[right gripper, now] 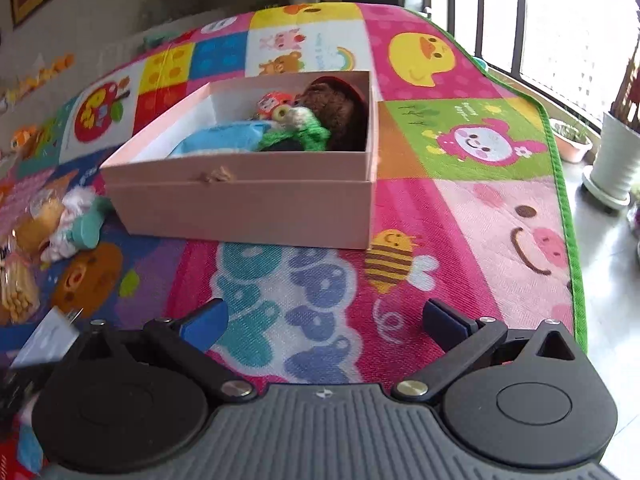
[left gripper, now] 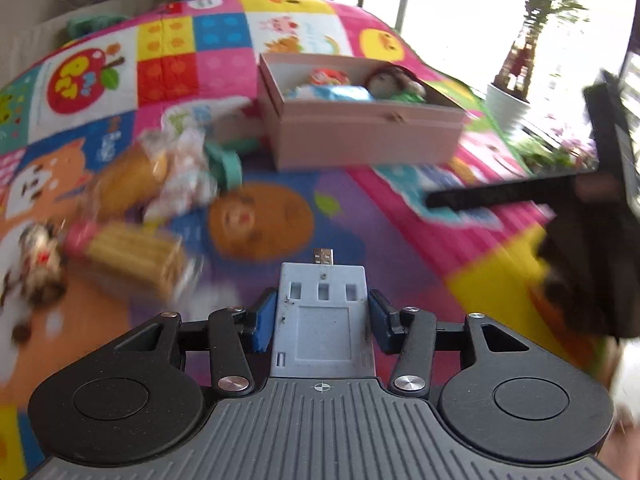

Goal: Organize objects
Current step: 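Grasp the white card reader with the left gripper and lift it, then grasp the small figurine with the right gripper while the left gripper holds the card reader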

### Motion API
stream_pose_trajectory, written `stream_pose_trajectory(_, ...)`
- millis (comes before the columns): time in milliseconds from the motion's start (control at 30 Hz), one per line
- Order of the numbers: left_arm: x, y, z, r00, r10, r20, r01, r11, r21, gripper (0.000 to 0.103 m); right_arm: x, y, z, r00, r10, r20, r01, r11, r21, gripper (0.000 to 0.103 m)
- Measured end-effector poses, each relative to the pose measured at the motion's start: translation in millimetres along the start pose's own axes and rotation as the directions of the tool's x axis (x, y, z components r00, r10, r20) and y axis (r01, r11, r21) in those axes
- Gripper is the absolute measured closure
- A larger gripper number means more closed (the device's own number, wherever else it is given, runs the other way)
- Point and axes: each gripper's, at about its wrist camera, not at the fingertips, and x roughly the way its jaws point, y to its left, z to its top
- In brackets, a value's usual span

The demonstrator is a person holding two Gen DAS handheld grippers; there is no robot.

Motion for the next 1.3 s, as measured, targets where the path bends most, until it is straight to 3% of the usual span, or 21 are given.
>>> stream_pose_trajectory(100, -26, 23, -20, 1.000, 0.030, 0.010, -0.029, 0.998, -0.051, 0.050, -6, 32, 8, 0.994, 0.105, -0.003, -0.105, 0.993, -0.055, 0.000)
stream_pose_trajectory(200, -49, 57, -31, 0.992, 0.120, 0.028, -0.114, 0.982, -0.152, 0.050, -14, 87, 17, 0.981, 0.194, 0.017, -0.187, 0.963, -0.193, 0.000)
stream_pose_trajectory(300, -75, 93, -35, 0.978, 0.198, 0.071, -0.176, 0.955, -0.239, 0.050, -15, 141, 23, 0.955, 0.297, -0.013, -0.287, 0.912, -0.294, 0.000)
stream_pose_trajectory(400, -97, 130, -33, 0.952, 0.279, 0.129, -0.221, 0.914, -0.341, 0.050, -8, 191, 23, 0.935, 0.352, -0.052, -0.344, 0.858, -0.380, 0.005)
stream_pose_trajectory(500, -98, 167, -23, 0.929, 0.346, 0.134, -0.255, 0.858, -0.447, 0.050, 8, 230, 15, 0.935, 0.343, -0.086, -0.342, 0.817, -0.464, 0.020)
stream_pose_trajectory(567, -89, 184, -15, 0.925, 0.356, 0.130, -0.253, 0.836, -0.488, 0.050, 20, 243, 12, 0.938, 0.322, -0.129, -0.343, 0.806, -0.482, 0.052)
stream_pose_trajectory(667, -67, 196, -3, 0.929, 0.354, 0.108, -0.254, 0.822, -0.509, 0.050, 19, 237, 16, 0.935, 0.326, -0.143, -0.355, 0.820, -0.449, 0.062)
stream_pose_trajectory(767, -47, 191, 5, 0.943, 0.319, 0.098, -0.230, 0.836, -0.498, 0.050, 9, 209, 12, 0.940, 0.304, -0.156, -0.341, 0.839, -0.423, 0.065)
stream_pose_trajectory(900, -29, 162, 17, 0.962, 0.245, 0.120, -0.170, 0.881, -0.442, 0.050, -5, 162, 1, 0.957, 0.246, -0.152, -0.286, 0.882, -0.374, 0.065)
stream_pose_trajectory(1100, -8, 104, 27, 0.991, 0.072, 0.116, -0.030, 0.943, -0.332, 0.050, -19, 88, -7, 0.989, 0.108, -0.105, -0.130, 0.964, -0.231, 0.065)
stream_pose_trajectory(1200, -2, 77, 27, 0.994, -0.054, 0.095, 0.078, 0.958, -0.276, 0.050, -20, 65, -10, 0.991, 0.091, -0.095, -0.107, 0.979, -0.173, 0.064)
stream_pose_trajectory(1300, -8, 56, 24, 0.990, -0.111, 0.088, 0.128, 0.966, -0.225, 0.050, -23, 62, -14, 0.992, 0.097, -0.081, -0.110, 0.979, -0.172, 0.061)
